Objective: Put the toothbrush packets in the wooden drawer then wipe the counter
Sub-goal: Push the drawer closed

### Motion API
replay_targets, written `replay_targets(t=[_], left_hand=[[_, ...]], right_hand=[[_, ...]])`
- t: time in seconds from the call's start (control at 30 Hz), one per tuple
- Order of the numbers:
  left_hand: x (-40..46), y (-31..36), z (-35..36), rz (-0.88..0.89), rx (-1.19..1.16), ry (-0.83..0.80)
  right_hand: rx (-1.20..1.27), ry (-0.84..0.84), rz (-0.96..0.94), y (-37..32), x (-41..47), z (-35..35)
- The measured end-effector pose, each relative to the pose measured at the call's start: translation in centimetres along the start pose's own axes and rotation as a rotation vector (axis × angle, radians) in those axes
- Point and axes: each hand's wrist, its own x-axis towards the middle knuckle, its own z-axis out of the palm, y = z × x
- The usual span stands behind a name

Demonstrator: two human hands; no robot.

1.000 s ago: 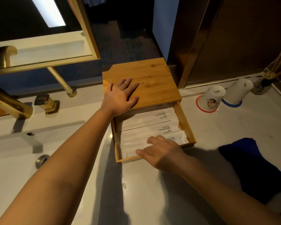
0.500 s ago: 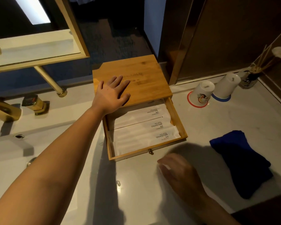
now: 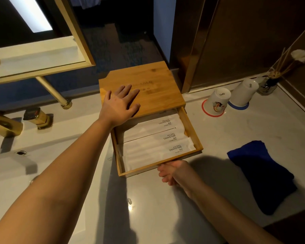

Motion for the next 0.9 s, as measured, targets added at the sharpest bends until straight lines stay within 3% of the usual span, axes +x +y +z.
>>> replay_targets(t=[0.5, 0.9], left_hand=[[0.0, -0.1, 0.0, 0.002, -0.002, 0.009], [0.1, -0.3, 0.0, 0.003, 0.002, -0.012]], right_hand=[[0.053, 0.12, -0.189, -1.3, 3.4, 1.1], [0.016, 0.121, -0.248, -5.1, 8.7, 1.4]])
